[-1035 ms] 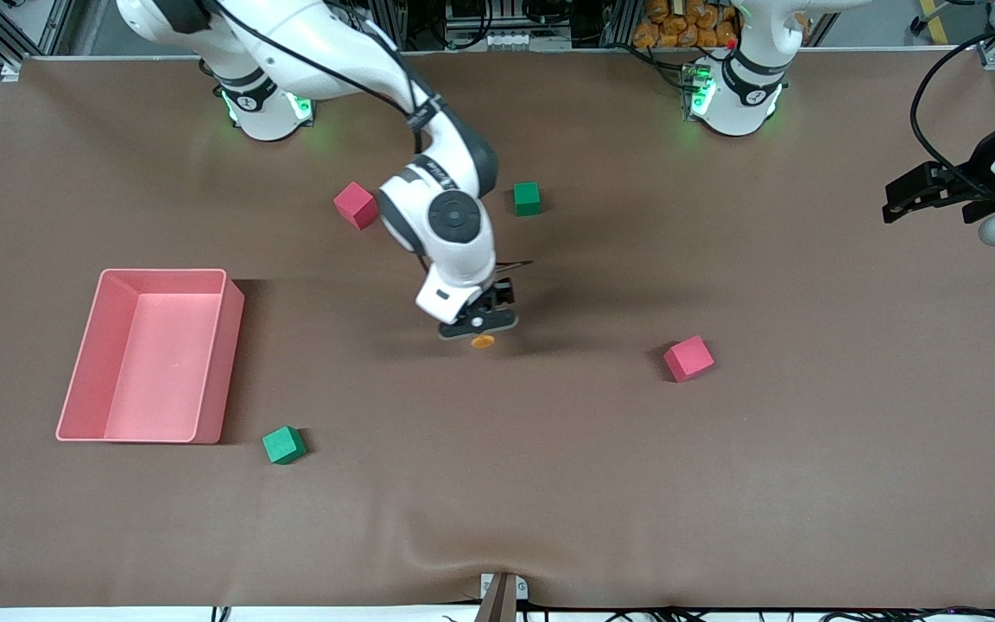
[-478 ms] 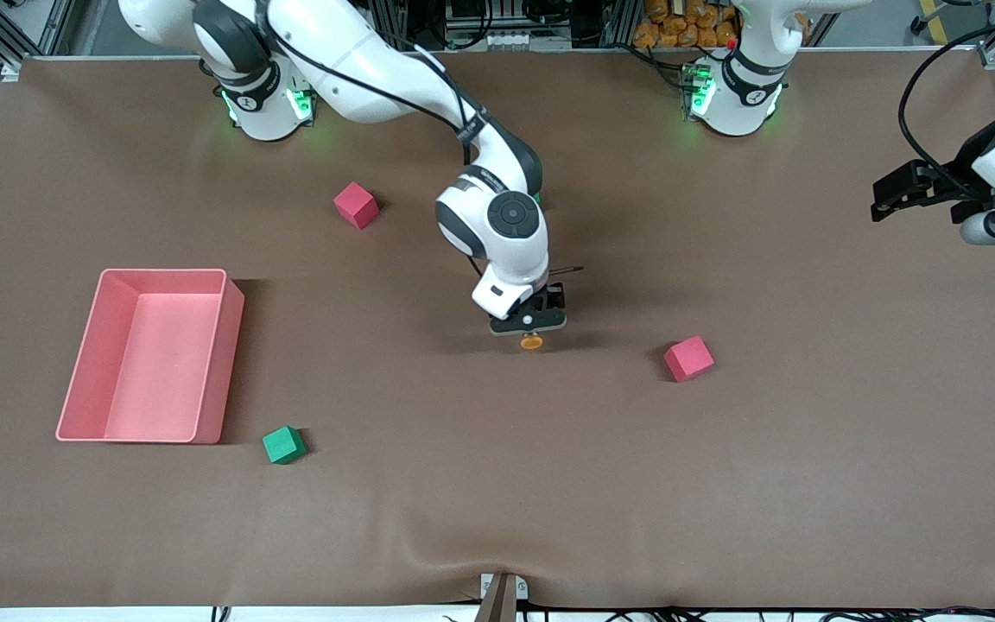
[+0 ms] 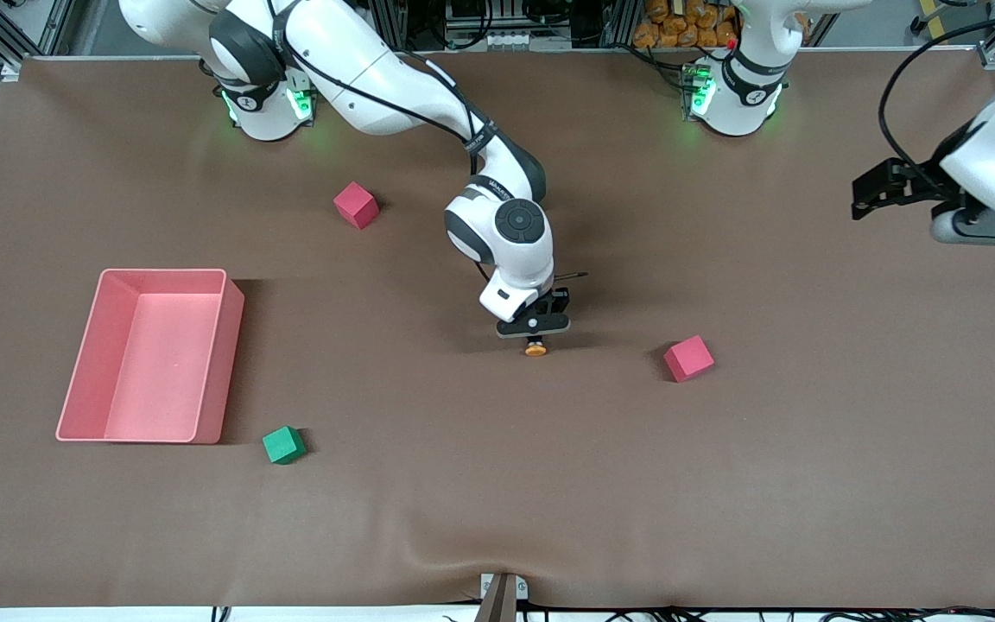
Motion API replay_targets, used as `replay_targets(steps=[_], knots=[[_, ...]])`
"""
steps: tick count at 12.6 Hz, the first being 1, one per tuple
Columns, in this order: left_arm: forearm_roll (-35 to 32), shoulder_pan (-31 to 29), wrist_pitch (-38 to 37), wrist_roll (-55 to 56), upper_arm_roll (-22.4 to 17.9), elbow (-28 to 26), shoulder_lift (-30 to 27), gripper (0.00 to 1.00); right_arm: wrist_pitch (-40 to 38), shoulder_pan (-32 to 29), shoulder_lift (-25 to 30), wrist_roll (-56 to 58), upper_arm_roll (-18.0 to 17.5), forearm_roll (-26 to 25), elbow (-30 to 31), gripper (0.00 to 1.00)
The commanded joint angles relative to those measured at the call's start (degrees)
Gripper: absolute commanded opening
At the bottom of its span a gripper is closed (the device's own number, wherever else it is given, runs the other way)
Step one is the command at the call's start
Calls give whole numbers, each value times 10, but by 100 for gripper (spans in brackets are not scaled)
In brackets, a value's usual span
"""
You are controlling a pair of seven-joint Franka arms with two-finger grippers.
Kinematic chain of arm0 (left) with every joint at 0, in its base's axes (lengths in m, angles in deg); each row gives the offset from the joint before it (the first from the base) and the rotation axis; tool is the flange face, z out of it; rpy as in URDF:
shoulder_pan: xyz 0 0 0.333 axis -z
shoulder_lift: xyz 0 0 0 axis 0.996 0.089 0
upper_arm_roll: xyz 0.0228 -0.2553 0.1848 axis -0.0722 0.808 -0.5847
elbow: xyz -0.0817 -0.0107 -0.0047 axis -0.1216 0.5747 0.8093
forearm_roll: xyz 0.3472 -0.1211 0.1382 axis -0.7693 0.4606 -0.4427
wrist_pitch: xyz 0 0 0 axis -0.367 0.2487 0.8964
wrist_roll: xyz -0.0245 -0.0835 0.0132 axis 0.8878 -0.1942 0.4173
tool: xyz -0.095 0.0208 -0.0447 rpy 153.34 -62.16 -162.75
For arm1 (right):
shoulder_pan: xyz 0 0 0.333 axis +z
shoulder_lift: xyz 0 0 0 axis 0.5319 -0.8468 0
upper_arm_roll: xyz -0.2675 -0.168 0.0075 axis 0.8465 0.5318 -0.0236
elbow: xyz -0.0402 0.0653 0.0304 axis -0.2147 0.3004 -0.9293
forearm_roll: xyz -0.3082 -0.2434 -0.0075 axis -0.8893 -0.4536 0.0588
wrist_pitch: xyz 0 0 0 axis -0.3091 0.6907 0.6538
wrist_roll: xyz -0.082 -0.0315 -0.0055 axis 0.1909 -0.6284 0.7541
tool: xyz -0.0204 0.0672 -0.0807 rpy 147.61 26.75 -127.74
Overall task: Place and upright button with both arms
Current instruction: 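Set the button down with the right gripper while the left gripper approaches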
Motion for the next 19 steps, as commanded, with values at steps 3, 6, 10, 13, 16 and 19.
replay_targets(steps=[3, 6, 10, 13, 16, 19], knots=[[2, 5, -6, 18, 45, 6, 8, 100, -111, -46, 50, -2, 1, -11, -20, 100], [41, 5, -6, 65, 68, 14, 19, 100, -166, -116, 111, 61, -8, 4, -20, 100], [55, 35, -7, 146, 106, 52, 67, 100, -295, -201, 183, 197, -5, 4, -8, 100], [55, 85, -14, 197, 105, 94, 134, 100, -333, -256, 252, 232, -1, -5, 53, 100], [55, 113, -14, 216, 100, 137, 198, 100, -329, -310, 337, 252, -1, -6, 152, 100], [28, 171, 5, 240, 85, 173, 257, 100, -327, -393, 389, 364, -2, -3, 198, 100]])
